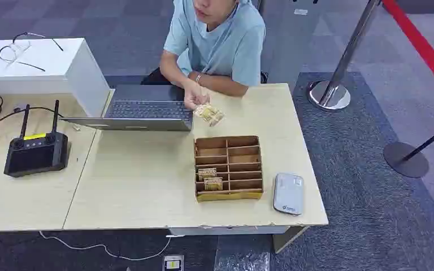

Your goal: Pass the card to the sensor for recognition and then transmit it.

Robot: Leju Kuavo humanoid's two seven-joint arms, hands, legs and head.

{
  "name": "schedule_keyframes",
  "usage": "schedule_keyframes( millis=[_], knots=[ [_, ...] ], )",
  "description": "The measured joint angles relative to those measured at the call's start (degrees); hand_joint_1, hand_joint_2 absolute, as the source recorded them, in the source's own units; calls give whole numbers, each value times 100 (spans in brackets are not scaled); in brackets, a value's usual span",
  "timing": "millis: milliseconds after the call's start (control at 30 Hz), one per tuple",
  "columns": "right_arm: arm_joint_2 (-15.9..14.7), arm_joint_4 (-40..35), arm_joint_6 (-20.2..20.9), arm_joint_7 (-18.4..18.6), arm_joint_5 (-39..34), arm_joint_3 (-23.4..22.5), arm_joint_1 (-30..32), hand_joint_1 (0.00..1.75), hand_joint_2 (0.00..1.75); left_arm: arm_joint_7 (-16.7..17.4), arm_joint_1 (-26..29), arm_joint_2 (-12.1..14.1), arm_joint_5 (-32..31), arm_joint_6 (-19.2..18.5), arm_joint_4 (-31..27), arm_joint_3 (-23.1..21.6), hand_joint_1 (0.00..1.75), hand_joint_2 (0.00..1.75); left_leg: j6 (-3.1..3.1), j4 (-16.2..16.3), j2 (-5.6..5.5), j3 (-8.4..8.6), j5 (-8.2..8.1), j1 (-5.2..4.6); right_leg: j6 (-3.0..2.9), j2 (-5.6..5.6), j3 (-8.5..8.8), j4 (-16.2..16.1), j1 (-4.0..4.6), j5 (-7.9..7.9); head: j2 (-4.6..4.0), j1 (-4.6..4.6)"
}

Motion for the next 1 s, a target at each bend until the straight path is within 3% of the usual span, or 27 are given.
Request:
schedule_keyframes(
  millis=[233,333,400,567,733,800,867,1000],
  knots=[
    [-538,284,-143,-210,1266,-713,-230,0,175,-129,0,-42,-31,-52,0,-2,0,0,0,0,1,1,0,-7,0,0,0,0,-7,0,0,2],
    [-577,92,-147,349,3147,-1480,-79,0,175,-101,7,-44,-30,-105,0,-2,0,0,0,1,-6,-2,0,-5,1,-4,7,0,-4,0,0,2],
    [-505,-81,-147,387,3944,-2147,-3,0,175,-72,10,-44,-43,-72,0,-2,0,0,1,0,-2,-1,-1,-7,1,0,3,0,-5,0,0,0],
    [-439,-212,-101,-416,3658,-3548,-70,0,175,-105,5,-39,-149,212,2,-4,0,0,1,0,-3,4,0,-4,0,-3,3,0,-4,0,0,0],
    [-448,-438,-88,-995,3287,-4361,-11,0,175,20,2,-26,-151,269,2,-7,0,0,0,0,-3,4,0,-4,0,-3,5,1,-4,0,0,0],
    [-448,-785,-112,-881,3110,-4474,136,0,175,31,5,-33,-146,304,2,-9,0,0,0,0,-3,3,0,-4,0,-4,5,1,-4,0,0,0],
    [-454,-1310,-127,-450,3046,-4511,408,0,175,66,4,-39,-140,332,2,-11,0,0,1,0,-8,0,0,-7,2,-12,8,1,-6,-2,0,0],
    [-480,-2421,-136,10,3359,-4535,963,0,175,90,3,-50,-151,374,2,-26,0,0,2,0,-8,-3,-2,-9,3,-8,4,0,-6,-2,0,0]
  ],
)
